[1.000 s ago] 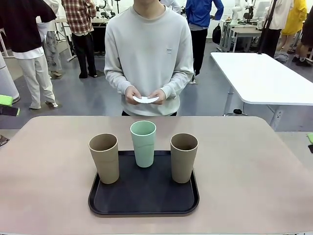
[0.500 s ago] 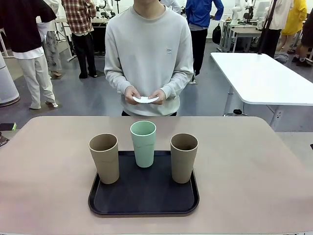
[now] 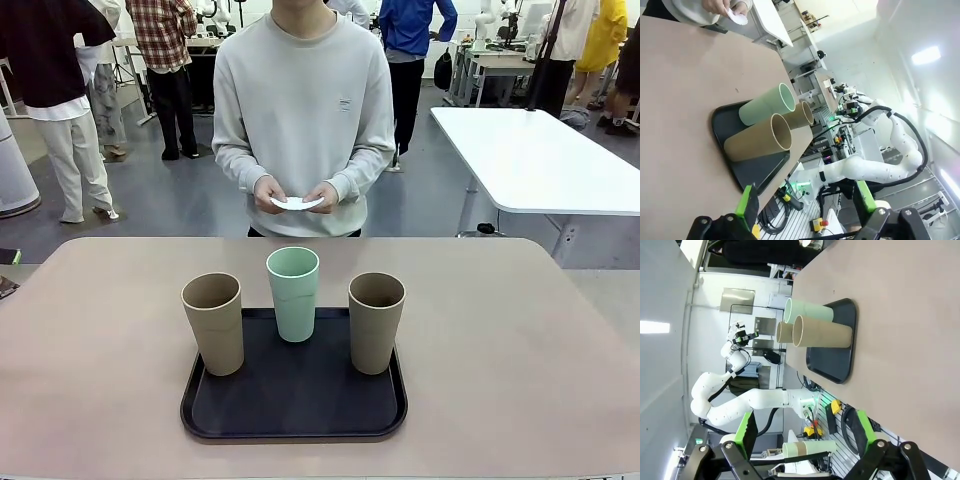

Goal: Place coasters on the table and set cups on them.
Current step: Pick up one Reusable plastic cup and place it on a coaster set by the human.

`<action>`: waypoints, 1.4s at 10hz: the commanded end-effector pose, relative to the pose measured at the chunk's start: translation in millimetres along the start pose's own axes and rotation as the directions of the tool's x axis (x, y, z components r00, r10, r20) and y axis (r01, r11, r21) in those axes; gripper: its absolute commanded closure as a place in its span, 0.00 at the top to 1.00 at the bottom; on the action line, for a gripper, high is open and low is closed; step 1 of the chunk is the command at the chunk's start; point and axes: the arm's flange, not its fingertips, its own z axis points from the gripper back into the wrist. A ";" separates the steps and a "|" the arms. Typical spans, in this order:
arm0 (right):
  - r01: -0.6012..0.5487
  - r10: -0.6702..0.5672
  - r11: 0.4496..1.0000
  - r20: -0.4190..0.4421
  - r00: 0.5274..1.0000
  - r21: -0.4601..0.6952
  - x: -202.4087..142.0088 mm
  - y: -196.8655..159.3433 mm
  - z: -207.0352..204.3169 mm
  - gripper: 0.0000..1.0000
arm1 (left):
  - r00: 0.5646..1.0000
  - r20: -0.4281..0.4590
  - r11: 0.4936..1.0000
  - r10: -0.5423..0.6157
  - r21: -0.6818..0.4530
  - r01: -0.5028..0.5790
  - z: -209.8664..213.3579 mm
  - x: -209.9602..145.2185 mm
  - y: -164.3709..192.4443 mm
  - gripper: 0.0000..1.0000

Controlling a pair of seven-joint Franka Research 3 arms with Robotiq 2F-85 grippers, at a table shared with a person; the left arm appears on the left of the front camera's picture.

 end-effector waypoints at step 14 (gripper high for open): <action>0.004 -0.004 1.000 0.002 1.000 0.010 2.1 -1.9 -0.9 1.00 | 1.000 0.003 1.000 0.008 -0.012 -0.008 0.2 -0.7 3.7 1.00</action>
